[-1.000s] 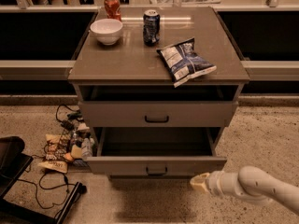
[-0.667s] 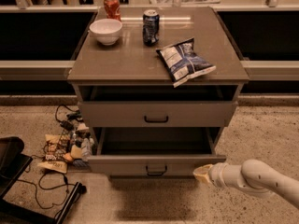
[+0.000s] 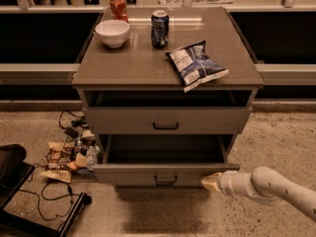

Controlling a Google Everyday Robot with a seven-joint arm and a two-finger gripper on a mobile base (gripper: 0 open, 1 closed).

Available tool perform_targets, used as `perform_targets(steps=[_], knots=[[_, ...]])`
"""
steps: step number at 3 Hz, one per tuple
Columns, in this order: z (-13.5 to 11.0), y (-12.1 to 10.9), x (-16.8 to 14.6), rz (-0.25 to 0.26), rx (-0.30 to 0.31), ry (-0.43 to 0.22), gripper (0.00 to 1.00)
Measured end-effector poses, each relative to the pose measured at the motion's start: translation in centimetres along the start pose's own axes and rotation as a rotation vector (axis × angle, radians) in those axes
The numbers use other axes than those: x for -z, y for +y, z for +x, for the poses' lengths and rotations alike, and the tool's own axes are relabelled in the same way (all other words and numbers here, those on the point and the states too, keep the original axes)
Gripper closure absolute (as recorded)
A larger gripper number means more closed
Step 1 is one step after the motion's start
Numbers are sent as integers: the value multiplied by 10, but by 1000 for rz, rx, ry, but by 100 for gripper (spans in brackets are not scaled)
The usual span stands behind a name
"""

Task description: Close middle drawer

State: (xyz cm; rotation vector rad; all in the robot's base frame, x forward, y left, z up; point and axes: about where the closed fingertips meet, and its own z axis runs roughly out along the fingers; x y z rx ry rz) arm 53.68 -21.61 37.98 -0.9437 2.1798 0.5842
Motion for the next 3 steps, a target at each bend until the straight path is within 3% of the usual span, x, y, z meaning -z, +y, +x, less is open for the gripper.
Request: perform_targets(steps=[1, 2, 3], knots=[[0, -22, -28, -38, -38, -7, 100], [1, -21, -26, -38, -38, -7, 100], [-13, -51, -32, -23, -41, -27, 100]])
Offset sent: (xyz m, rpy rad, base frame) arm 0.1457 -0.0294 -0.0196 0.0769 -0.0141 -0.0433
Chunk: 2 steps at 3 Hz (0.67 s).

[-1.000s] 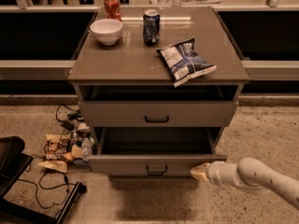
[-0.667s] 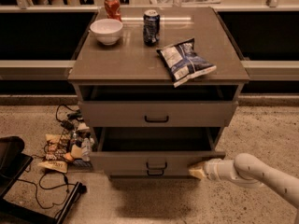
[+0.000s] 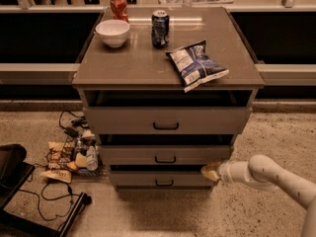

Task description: Close middle drawer

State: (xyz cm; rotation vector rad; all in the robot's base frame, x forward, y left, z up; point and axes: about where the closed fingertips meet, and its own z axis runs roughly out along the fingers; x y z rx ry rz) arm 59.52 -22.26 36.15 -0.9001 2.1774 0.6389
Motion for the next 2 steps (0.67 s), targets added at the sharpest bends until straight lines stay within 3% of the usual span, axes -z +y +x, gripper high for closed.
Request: perform_targets(steps=[1, 2], knots=[[-32, -50, 6, 52, 13, -42, 100], [-31, -50, 7, 52, 13, -42, 100]])
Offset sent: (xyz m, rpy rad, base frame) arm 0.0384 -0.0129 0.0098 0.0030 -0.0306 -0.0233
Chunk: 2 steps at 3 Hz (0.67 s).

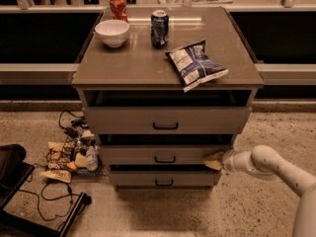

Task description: Close middle drawer

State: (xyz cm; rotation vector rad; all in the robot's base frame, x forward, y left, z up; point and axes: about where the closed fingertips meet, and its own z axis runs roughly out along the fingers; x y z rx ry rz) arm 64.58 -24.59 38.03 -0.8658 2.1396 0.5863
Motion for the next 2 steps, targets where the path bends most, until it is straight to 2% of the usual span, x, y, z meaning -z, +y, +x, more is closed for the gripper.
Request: perform_targets(steps=[1, 2], knots=[[1, 3, 1, -4, 4, 8, 100], [10, 43, 19, -55, 48, 102, 100]])
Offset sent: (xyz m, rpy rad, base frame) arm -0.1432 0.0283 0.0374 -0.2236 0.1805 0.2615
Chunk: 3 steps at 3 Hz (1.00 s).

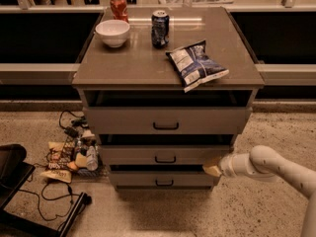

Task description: Close middle drawer

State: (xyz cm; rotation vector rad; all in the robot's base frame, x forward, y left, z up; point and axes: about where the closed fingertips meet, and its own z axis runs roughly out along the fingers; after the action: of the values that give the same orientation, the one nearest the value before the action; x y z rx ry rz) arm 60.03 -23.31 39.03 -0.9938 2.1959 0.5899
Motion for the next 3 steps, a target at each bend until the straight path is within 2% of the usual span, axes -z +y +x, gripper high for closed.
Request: perform_targets(steps=[1, 2, 3], knots=[[10, 43, 45, -48, 59, 170, 100], [21, 74, 102, -23, 71, 311, 100], [24, 98, 161, 59, 70, 417, 100]])
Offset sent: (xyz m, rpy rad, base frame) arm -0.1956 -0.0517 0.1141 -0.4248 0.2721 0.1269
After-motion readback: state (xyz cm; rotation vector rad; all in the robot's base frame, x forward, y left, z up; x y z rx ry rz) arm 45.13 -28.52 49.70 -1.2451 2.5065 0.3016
